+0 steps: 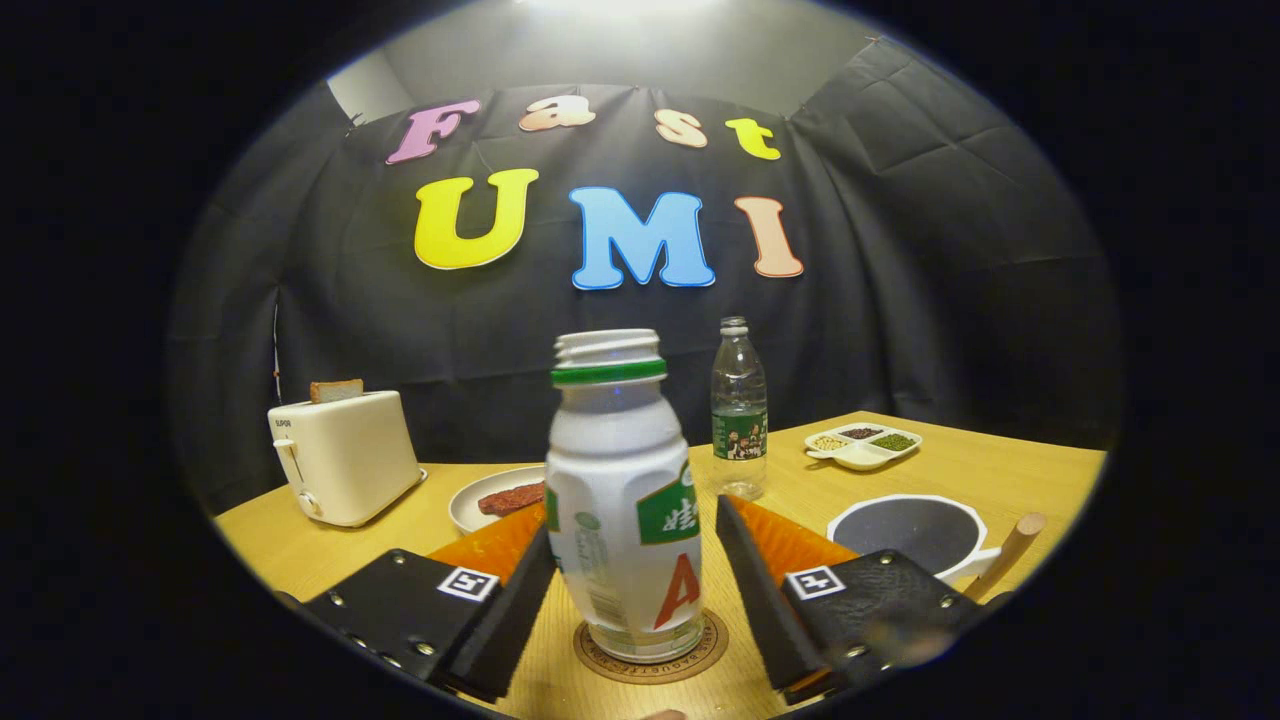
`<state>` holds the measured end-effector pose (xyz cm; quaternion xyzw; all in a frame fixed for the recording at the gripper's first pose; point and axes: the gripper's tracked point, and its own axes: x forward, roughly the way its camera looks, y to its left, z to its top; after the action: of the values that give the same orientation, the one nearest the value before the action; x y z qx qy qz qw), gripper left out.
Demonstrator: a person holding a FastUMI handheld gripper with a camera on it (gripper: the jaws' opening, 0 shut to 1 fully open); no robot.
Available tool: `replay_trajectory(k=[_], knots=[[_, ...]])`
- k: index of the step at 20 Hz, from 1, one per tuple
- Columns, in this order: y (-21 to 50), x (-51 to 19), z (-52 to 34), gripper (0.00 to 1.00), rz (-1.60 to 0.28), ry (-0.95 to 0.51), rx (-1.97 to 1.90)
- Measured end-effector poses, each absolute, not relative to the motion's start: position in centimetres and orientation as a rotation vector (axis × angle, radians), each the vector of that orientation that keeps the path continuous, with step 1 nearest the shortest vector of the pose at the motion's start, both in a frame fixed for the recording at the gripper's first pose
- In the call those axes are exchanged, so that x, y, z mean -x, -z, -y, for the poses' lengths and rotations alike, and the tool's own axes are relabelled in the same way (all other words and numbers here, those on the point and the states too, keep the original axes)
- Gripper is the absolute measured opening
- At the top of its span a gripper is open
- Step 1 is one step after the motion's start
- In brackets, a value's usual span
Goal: Take the bottle from table, then pour the juice into the cup, finally place the bottle on the coaster
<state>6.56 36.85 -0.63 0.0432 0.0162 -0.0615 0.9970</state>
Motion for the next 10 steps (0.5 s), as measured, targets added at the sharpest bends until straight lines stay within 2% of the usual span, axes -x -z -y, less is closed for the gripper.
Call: replay_trajectory(k=[1, 2, 10], knots=[[0.6, -6.6, -36.8, 0.96, -0.036, 0.128, -0.079], [0.4, -6.4, -36.8, 0.98, -0.035, 0.129, -0.069], [-6.3, -4.7, -38.0, 0.98, 0.035, 0.054, -0.024]])
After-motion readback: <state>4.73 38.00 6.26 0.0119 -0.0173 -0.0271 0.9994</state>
